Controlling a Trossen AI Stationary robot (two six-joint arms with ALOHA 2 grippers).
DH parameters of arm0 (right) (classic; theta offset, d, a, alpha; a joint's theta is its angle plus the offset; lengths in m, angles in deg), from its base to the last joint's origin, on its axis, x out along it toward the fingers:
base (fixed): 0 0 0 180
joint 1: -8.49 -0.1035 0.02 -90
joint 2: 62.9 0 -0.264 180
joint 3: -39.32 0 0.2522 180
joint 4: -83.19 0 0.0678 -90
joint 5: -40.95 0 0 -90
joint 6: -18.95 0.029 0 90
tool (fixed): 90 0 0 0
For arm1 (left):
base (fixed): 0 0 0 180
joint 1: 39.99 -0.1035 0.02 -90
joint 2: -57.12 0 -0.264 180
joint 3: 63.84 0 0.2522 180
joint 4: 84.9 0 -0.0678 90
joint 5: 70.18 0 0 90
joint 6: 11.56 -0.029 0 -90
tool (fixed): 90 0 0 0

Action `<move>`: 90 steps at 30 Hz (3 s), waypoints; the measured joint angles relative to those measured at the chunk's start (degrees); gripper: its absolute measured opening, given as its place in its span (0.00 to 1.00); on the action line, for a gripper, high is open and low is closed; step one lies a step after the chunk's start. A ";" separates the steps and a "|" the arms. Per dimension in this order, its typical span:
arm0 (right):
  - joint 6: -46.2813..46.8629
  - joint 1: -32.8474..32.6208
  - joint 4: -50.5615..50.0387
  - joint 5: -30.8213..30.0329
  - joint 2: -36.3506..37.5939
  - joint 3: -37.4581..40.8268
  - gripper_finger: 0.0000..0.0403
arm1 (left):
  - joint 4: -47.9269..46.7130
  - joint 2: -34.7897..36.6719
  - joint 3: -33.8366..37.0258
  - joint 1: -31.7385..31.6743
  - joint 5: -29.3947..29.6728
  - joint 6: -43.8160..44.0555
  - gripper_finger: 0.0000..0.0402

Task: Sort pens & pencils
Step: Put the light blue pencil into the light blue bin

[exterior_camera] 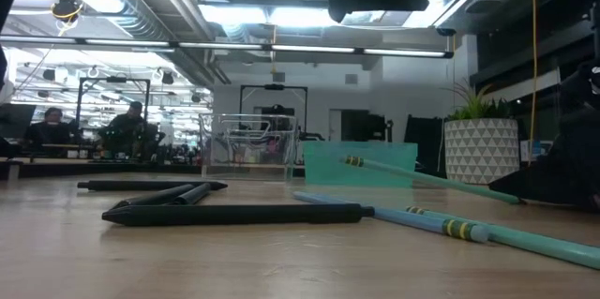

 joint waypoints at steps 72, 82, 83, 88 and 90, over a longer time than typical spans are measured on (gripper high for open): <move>-0.24 -0.02 0.02 -0.52 -0.04 0.02 0.00 | -14.86 -13.05 -0.02 -3.00 -10.27 20.29 0.04; 0.32 -1.60 -6.88 -1.19 2.24 -2.66 0.07 | -14.66 -13.03 -0.02 -2.87 -10.10 20.80 0.04; 0.57 -1.71 -9.62 -1.29 3.46 -3.45 0.08 | -14.77 -13.03 -0.02 -2.87 -10.04 20.87 0.04; 1.86 -1.70 -28.41 -3.02 9.98 -8.56 0.13 | -15.13 -12.94 -0.02 -2.93 -9.01 21.05 0.04; 1.89 -1.71 -37.15 -4.40 13.28 -11.54 0.15 | -15.20 -12.91 -0.02 -2.93 -8.97 21.69 0.04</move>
